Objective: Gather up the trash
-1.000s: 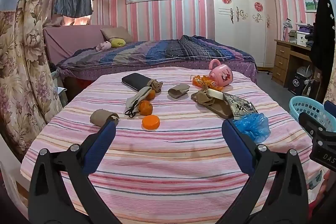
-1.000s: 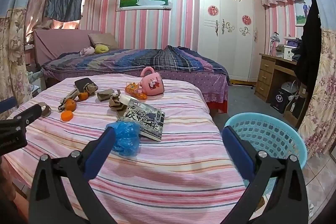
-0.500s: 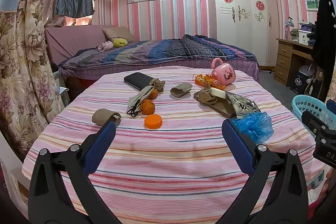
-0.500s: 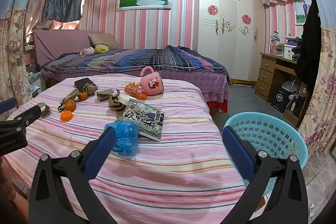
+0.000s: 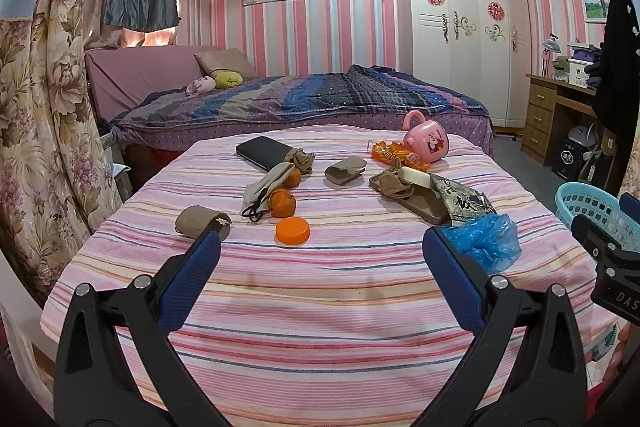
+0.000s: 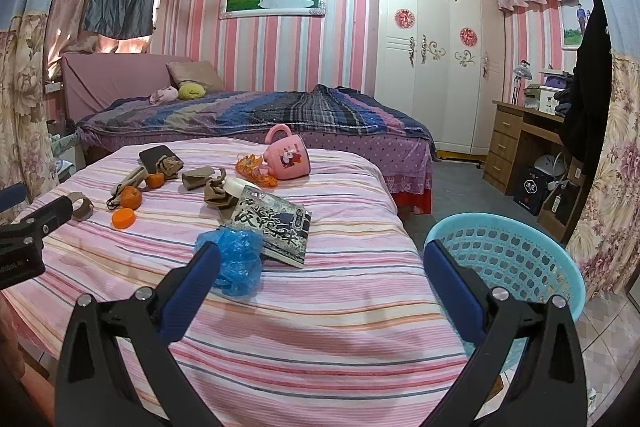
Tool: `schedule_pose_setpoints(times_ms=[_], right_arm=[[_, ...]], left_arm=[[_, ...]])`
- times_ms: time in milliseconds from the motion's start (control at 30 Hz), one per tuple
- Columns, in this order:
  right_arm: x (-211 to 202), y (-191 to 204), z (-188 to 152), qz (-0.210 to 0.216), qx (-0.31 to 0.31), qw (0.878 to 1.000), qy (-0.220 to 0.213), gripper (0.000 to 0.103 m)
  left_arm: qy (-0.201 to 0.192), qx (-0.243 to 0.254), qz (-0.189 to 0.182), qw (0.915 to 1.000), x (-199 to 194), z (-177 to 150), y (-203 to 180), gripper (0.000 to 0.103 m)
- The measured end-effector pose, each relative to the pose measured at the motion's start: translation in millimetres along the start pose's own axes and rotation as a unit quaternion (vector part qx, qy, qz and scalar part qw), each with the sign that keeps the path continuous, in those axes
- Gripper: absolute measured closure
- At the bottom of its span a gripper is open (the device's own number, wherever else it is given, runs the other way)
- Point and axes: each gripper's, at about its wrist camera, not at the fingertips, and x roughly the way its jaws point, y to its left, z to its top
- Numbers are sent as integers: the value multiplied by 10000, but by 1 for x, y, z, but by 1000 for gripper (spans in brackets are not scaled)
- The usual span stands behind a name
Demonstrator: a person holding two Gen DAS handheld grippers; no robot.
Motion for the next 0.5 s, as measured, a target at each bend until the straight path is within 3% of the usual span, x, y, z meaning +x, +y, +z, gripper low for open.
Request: schedule_pose_setpoints(times_ms=[500], right_arm=[[6,-1,-2,-22,50,10000,59,4]], left_arm=[[-7,31,32,10000,0,-1,4,5]])
